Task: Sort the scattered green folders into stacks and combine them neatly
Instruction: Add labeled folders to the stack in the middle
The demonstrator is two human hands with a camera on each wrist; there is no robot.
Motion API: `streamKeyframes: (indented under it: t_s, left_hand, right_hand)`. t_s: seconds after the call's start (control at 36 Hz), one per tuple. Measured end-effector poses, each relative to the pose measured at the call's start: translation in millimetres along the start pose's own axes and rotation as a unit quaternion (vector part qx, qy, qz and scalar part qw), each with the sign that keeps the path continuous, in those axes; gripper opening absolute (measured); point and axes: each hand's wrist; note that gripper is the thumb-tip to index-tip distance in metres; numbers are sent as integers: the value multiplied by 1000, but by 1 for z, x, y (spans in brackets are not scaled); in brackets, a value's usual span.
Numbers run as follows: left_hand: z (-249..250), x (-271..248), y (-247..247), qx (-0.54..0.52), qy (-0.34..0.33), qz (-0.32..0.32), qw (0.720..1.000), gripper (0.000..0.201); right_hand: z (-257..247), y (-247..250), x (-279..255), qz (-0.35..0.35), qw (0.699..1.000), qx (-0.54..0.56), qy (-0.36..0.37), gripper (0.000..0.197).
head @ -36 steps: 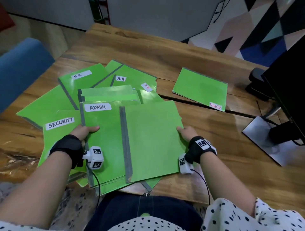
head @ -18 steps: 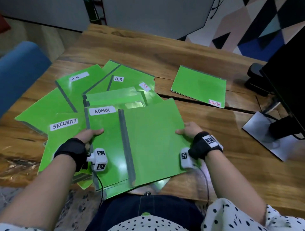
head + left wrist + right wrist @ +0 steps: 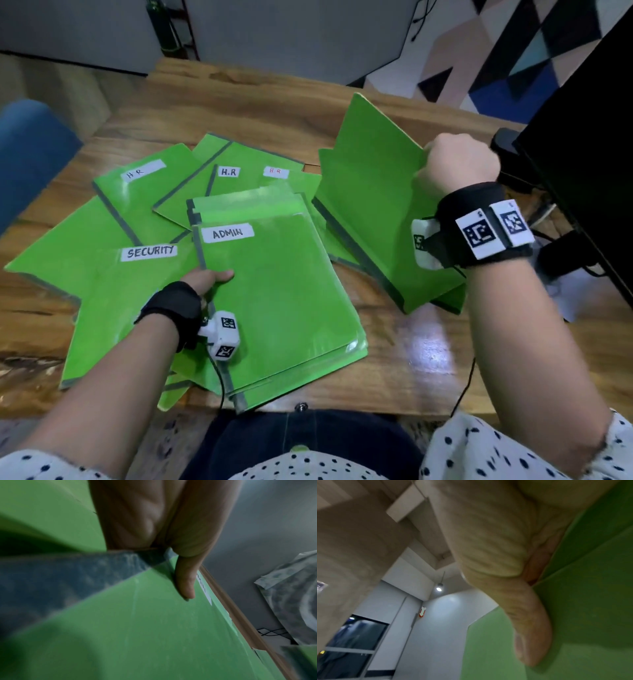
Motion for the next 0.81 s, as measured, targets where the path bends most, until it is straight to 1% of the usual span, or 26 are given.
streamKeyframes:
  t_s: [0.08,0.14,0.19,0.25,0.33,0.36,0.39,0.44,0.47,0.5,0.53,0.58,0.64,0.67,0.69,0.72,0.75,0.81]
  left_hand:
    - [-2,3,-1,6,8,1,1000,81]
    - [-1,3,-2,13,10,4,1000,80]
    - [1,2,-3,22,7,3,1000,79]
    - [2,1,-2,24,7,-1,1000,79]
    - [4,-2,2,13,-5,-9,1000,85]
    - [3,1,1,-12,-7,-16,1000,86]
    - [3,4,0,-53,0,-25,998,84]
    - [6,0,-1,-159,16,-56,986,64]
    - [6,0,0,-192,15,-65,979,56]
    - [7,-1,1,-218,12,-74,973,51]
    - [8,-4,1,-217,1,-83,973,55]
    - [4,-1,3,-200,-7,-84,976,76]
    - [3,-1,2,-180,-7,-84,980,94]
    - [5,-4,2,-167,-13,-83,982,97]
    - [6,-9,1,-156,-21,-82,984,93]
    - [7,-11,1,-148,-27,-85,985,89]
    - [7,-11,-1,-138,-31,-84,986,89]
    - [9,-11,-3,-123,-17,-74,989,103]
  right_hand:
    - [2,23,-7,47,999,10,21,26]
    - [1,39,-10,81,996,38,27,26]
    - [-2,52,-10,107,989,100,24,27]
    - [-7,56,-6,103,979,178,10,26]
    - [-19,34,1,44,954,294,-30,21]
    - [-23,19,2,18,942,332,-54,25]
    - [-28,2,0,-10,929,361,-79,31]
    - [-35,-37,-13,-83,909,386,-135,49]
    - [-38,-57,-23,-132,898,388,-158,56]
    - [-41,-77,-34,-176,888,390,-170,59]
    - [-42,-97,-46,-213,883,378,-177,59]
    - [-41,-125,-64,-260,894,324,-168,53]
    - [-35,-141,-78,-303,909,246,-147,48]
    - [-32,-145,-82,-329,912,208,-130,46]
    - [-28,-149,-85,-352,913,172,-111,45]
    - [-26,-152,-86,-366,915,144,-90,42]
    - [-25,-153,-86,-371,917,124,-74,36]
    - [-28,-159,-86,-363,922,122,-60,21]
Point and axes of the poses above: each hand's wrist, its own x-axis towards the middle knuckle, its own y-axis out of the back of the hand, z = x × y, and after that the axes turned 12 degrees about z, right-handed
